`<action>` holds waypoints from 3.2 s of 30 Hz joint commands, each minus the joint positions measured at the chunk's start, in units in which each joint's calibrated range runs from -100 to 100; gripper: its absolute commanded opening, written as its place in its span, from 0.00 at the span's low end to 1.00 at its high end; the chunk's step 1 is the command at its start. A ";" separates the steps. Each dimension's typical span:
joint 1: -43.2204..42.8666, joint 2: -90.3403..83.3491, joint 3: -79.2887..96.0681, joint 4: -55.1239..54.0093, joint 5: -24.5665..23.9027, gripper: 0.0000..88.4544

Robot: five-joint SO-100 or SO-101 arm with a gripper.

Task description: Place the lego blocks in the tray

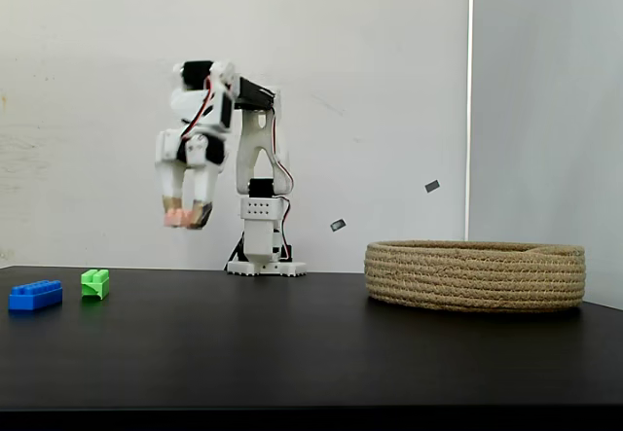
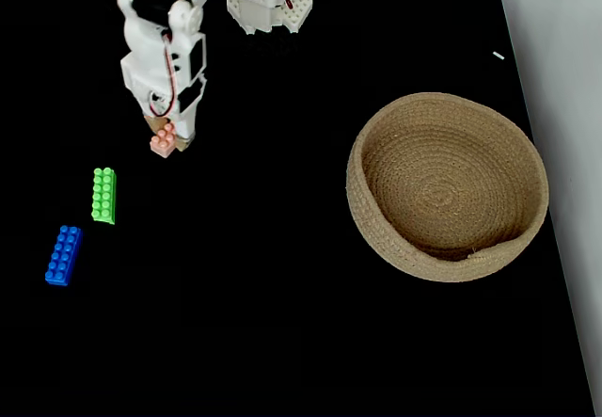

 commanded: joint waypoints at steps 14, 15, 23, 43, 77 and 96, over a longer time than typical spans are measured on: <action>-41.57 -9.07 -6.18 -15.71 -6.45 0.00; -42.81 -8.56 -5.91 -16.54 -6.35 0.00; -48.00 -7.27 -4.08 -16.54 -6.94 0.37; 2.12 -7.18 -2.44 -1.63 10.26 0.39; 12.68 20.59 -14.75 -20.20 23.98 0.33; 12.68 23.17 -11.29 -21.12 23.88 0.30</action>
